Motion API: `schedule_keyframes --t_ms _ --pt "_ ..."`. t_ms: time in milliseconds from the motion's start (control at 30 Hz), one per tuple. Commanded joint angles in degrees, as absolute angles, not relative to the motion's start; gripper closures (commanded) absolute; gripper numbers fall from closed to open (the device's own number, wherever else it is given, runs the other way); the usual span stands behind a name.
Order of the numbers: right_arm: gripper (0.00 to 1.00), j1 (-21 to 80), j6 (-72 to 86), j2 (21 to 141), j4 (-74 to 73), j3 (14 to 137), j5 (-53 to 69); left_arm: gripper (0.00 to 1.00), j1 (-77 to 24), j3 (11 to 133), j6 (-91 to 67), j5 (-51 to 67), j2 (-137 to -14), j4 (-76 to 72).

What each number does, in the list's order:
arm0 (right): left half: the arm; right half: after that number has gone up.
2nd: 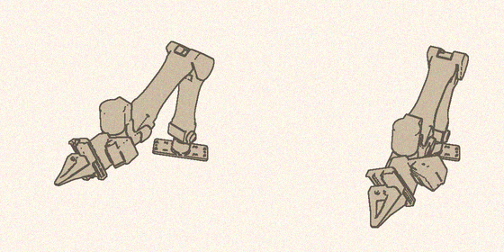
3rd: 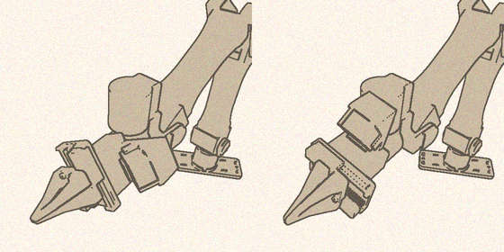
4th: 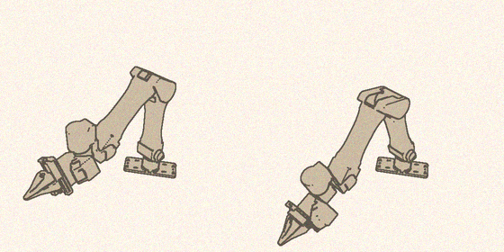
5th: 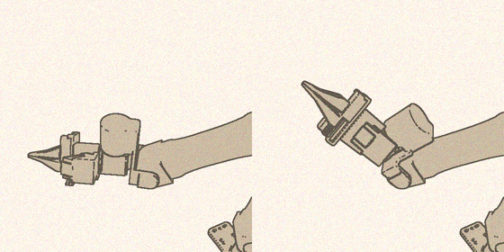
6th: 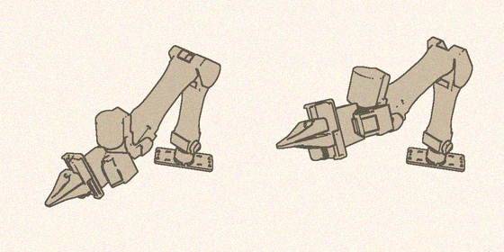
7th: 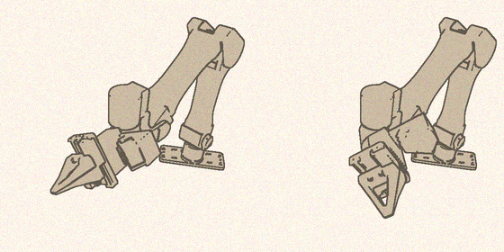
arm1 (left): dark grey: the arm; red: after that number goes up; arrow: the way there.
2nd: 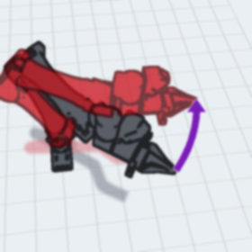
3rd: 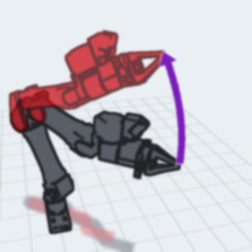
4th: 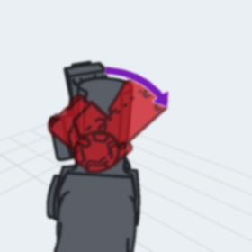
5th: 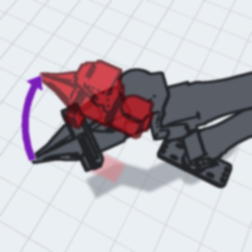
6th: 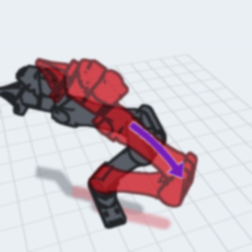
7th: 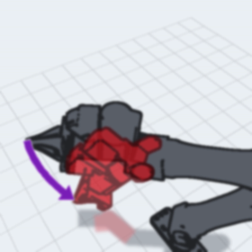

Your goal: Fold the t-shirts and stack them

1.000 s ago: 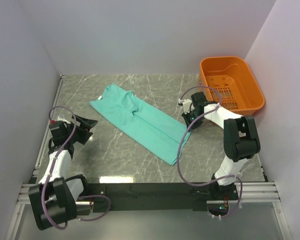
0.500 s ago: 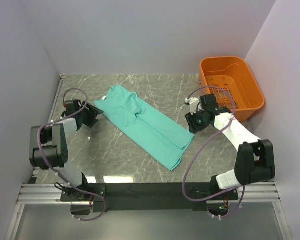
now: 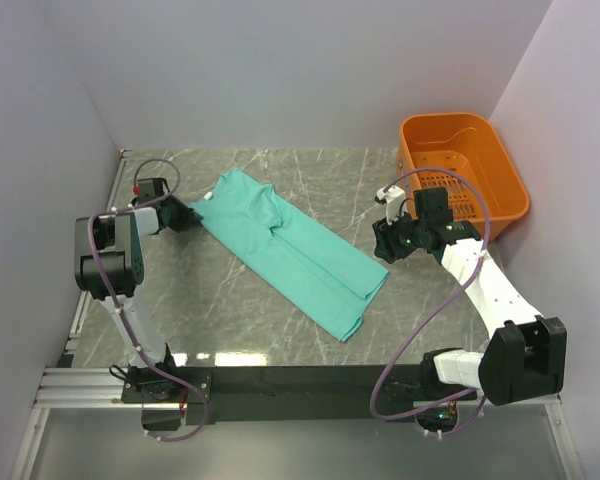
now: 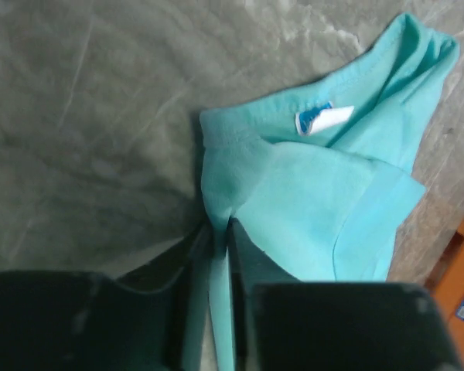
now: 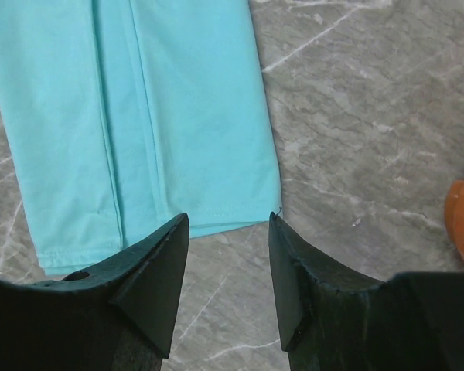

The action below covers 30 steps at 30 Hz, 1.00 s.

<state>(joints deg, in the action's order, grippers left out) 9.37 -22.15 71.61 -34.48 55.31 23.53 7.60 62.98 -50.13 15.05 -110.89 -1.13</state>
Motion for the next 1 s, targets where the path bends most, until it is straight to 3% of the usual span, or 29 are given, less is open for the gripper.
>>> schedule_keyframes --t_ms 0,100,367,467,567,600,700,967 --pt "0.47 9.05 -22.32 69.7 -32.96 55.11 26.01 0.82 7.64 67.48 -45.1 12.04 -114.51 5.35" --pt "0.47 9.05 -22.24 69.35 -32.87 55.02 26.45 0.92 8.09 72.05 -42.11 9.42 -116.89 9.56" --pt "0.47 9.05 -22.5 70.57 -32.7 55.2 29.26 0.91 9.4 94.54 -31.39 1.23 -127.85 25.47" --pt "0.47 9.14 -22.85 71.72 -32.78 55.37 30.32 0.85 9.49 106.32 -29.27 0.62 -134.35 31.1" --pt "0.47 9.31 -23.9 72.42 -33.05 55.37 31.02 0.72 9.58 117.4 -28.39 0.26 -139.64 35.84" --pt "0.47 9.23 -24.34 72.6 -32.87 55.37 31.2 0.63 9.67 120.38 -28.3 0.18 -139.92 36.38" --pt "0.47 9.32 -26.63 72.86 -33.05 55.28 32.25 0.48 9.75 117.19 -27.69 -1.58 -135.37 32.45" --pt "0.46 9.93 -41.64 73.74 -34.1 55.55 39.98 0.38 6.69 88.03 -21.01 -0.44 -105.17 14.07"
